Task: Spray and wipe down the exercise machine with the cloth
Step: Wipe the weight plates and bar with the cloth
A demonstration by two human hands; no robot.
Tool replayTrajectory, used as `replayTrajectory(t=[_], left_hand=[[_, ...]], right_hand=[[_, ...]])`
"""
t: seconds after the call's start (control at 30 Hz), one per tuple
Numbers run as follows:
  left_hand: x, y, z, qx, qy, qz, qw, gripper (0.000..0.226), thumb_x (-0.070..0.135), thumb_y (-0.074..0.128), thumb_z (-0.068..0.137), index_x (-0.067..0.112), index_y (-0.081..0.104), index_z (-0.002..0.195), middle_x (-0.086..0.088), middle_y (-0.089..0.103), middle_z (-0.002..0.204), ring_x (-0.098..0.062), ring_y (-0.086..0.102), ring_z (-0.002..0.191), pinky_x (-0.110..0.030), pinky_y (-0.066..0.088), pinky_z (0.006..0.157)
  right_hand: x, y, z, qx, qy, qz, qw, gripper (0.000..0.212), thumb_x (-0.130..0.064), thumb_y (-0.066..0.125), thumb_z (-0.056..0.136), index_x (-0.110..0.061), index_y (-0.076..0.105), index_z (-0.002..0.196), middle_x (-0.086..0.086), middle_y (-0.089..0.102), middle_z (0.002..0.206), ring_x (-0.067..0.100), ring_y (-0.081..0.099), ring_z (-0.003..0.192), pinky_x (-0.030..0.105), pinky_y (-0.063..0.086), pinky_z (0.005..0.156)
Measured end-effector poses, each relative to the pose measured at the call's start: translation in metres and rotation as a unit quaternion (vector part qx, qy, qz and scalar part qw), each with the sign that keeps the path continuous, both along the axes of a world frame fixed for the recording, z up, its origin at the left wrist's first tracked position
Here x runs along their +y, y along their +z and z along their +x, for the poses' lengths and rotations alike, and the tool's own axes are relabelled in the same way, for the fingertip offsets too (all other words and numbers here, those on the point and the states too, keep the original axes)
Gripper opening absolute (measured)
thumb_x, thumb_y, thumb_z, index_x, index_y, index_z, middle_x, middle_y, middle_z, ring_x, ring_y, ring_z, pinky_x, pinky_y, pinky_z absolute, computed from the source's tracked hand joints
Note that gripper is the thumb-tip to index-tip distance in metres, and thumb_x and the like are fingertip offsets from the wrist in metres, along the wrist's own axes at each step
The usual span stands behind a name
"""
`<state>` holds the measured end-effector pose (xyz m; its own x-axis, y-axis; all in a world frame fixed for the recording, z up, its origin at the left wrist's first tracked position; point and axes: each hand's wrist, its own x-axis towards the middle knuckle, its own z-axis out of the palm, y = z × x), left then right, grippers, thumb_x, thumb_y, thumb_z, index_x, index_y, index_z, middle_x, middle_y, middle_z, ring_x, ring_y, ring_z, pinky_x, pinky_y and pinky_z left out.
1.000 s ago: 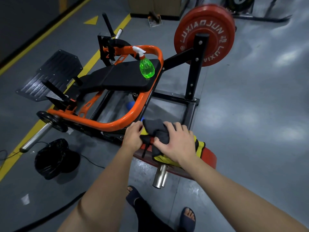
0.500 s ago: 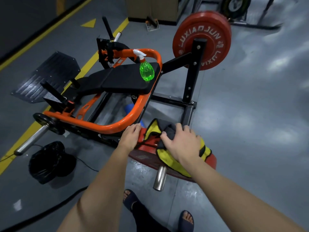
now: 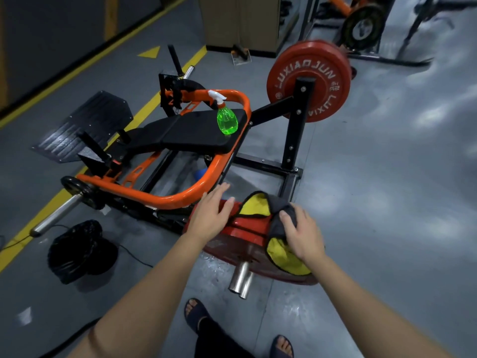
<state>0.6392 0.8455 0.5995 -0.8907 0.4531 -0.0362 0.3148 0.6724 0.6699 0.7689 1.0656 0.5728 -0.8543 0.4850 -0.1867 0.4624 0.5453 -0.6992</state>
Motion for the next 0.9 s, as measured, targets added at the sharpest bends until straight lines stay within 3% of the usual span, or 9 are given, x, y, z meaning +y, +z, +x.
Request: replayTrajectory(t=[0.07,0.13,0.23,0.33,0.5,0.67,0.8,0.9], left_hand=[[0.023,0.008,0.006,-0.049,0.029,0.070,0.996,0.043,0.040,0.047,0.108,0.026,0.052,0.148,0.009,0.051,0.151,-0.007,0.038,0.144,-0.037,0.022,0.126],[0.042,0.006,0.013,-0.068,0.029,0.036,0.997,0.039,0.042,0.046,0.107,0.025,0.060,0.139,0.007,0.059,0.144,-0.013,0.042,0.143,-0.043,0.020,0.126],[0.053,-0.015,0.025,0.041,-0.017,-0.124,0.991,0.040,0.053,0.038,0.105,0.031,0.067,0.120,0.011,0.064,0.126,-0.014,0.045,0.135,-0.043,0.008,0.127],[0.054,-0.015,0.024,0.076,0.015,-0.144,0.987,0.042,0.056,0.036,0.103,0.029,0.069,0.104,0.010,0.065,0.107,-0.015,0.052,0.116,-0.040,0.019,0.124],[0.052,-0.016,0.021,0.110,0.044,-0.139,0.983,0.044,0.053,0.035,0.104,0.025,0.067,0.093,0.008,0.064,0.097,-0.016,0.053,0.106,-0.039,0.029,0.117],[0.047,-0.018,0.013,0.088,0.046,-0.136,0.986,0.038,0.052,0.039,0.103,0.026,0.064,0.091,0.006,0.062,0.097,-0.018,0.052,0.107,-0.036,0.029,0.113],[0.041,-0.020,0.007,0.072,0.043,-0.127,0.988,0.038,0.051,0.039,0.104,0.026,0.066,0.097,0.009,0.063,0.099,-0.015,0.051,0.109,-0.035,0.030,0.113],[0.036,-0.020,0.004,0.061,0.041,-0.116,0.991,0.042,0.056,0.038,0.104,0.026,0.067,0.095,0.011,0.062,0.095,-0.014,0.051,0.106,-0.034,0.030,0.112]], right_hand=[[0.006,-0.002,-0.004,-0.033,-0.075,-0.053,0.995,0.056,-0.060,0.037,0.099,-0.017,0.056,0.131,0.015,0.063,0.131,0.037,0.055,0.122,0.045,0.042,0.097],[0.005,0.002,-0.010,-0.064,-0.103,-0.068,0.990,0.051,-0.055,0.037,0.102,-0.016,0.057,0.128,0.018,0.064,0.127,0.038,0.056,0.118,0.045,0.043,0.095],[0.001,0.009,-0.010,-0.071,-0.119,-0.058,0.989,0.049,-0.054,0.036,0.102,-0.016,0.058,0.124,0.019,0.064,0.124,0.039,0.056,0.115,0.045,0.043,0.094],[-0.004,0.010,-0.007,-0.062,-0.132,-0.047,0.988,0.054,-0.054,0.035,0.102,-0.016,0.054,0.135,0.018,0.060,0.130,0.039,0.053,0.121,0.047,0.040,0.101],[-0.036,0.015,-0.013,-0.076,-0.174,0.061,0.980,0.063,-0.061,0.033,0.100,-0.018,0.049,0.144,0.017,0.057,0.138,0.038,0.047,0.127,0.049,0.035,0.108],[-0.064,0.018,-0.027,-0.025,-0.119,0.164,0.979,0.067,-0.065,0.035,0.091,-0.023,0.058,0.137,0.011,0.063,0.128,0.035,0.053,0.121,0.052,0.038,0.105],[-0.042,0.008,-0.019,0.042,-0.041,0.131,0.990,0.069,-0.068,0.036,0.087,-0.022,0.061,0.133,0.004,0.066,0.119,0.029,0.058,0.113,0.045,0.044,0.094],[-0.025,-0.004,-0.003,0.085,-0.042,0.083,0.992,0.069,-0.066,0.039,0.088,-0.019,0.061,0.133,0.002,0.066,0.119,0.027,0.058,0.113,0.044,0.047,0.093]])
